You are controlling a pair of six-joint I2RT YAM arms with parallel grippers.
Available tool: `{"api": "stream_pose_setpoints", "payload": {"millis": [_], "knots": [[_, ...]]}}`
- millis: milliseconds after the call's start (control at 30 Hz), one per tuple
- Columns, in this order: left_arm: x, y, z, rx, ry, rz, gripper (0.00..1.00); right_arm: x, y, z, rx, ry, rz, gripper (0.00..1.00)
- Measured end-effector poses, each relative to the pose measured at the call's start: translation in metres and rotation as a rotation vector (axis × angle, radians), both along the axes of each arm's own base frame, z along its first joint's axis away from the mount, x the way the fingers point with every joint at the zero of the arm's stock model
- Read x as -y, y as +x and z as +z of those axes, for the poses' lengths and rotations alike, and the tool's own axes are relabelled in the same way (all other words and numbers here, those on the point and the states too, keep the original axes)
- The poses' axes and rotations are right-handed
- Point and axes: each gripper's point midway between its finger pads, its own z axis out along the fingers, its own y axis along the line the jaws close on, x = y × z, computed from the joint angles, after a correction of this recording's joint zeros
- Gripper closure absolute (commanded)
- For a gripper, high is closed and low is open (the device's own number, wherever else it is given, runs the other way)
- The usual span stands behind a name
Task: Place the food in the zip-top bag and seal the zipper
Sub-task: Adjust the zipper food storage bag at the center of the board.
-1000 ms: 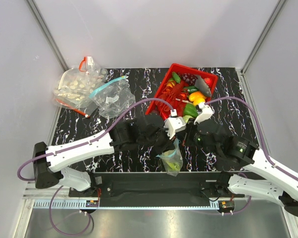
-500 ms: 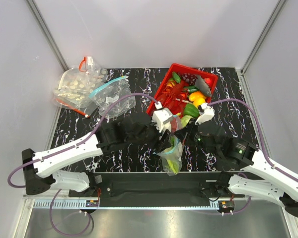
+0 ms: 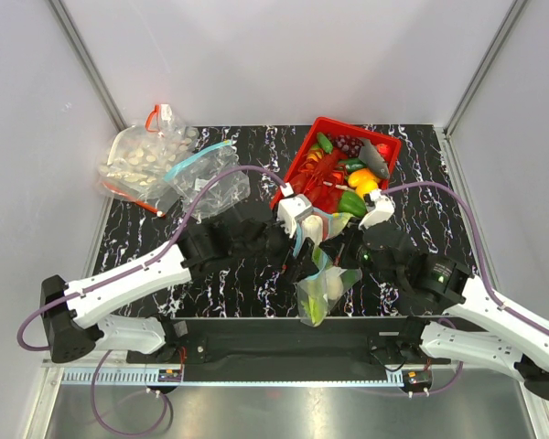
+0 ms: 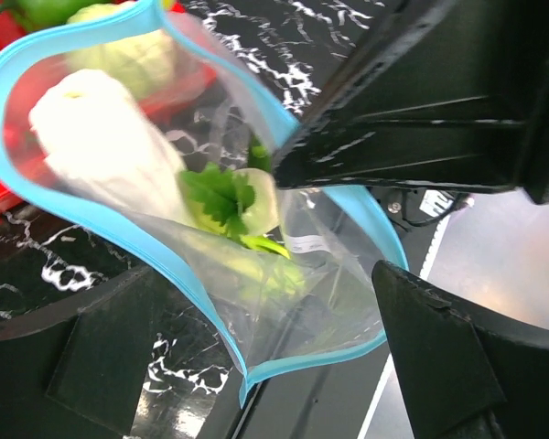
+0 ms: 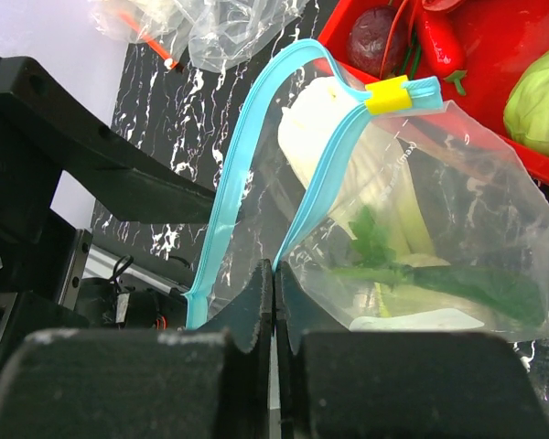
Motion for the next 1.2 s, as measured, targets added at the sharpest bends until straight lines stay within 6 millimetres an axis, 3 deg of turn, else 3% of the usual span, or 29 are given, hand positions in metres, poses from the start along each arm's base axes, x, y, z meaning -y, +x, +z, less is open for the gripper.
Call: {"api": "stream_pose_setpoints", "payload": {"millis": [300,567,767,1200], "knots": [[0.004,-0.002,0.006,0.010,-0.033,-0.048,0.01,-0.001,0.002,-0.004,-0.007,-0.013,-0.008,1.00],[0.005,0.014,0.000,-0.012,-0.019,-0.009,0.01,-0.003,0.007,-0.009,-0.011,-0.033,-0.023,1.00],[0.010,0.016,-0.007,-0.029,-0.003,-0.020,0.01,-0.004,0.011,-0.015,-0.014,-0.057,-0.038,1.00],[0.006,0.031,0.001,-0.065,-0.048,0.014,0.01,-0.004,0.015,-0.018,-0.012,-0.076,-0.052,1.00]]}}
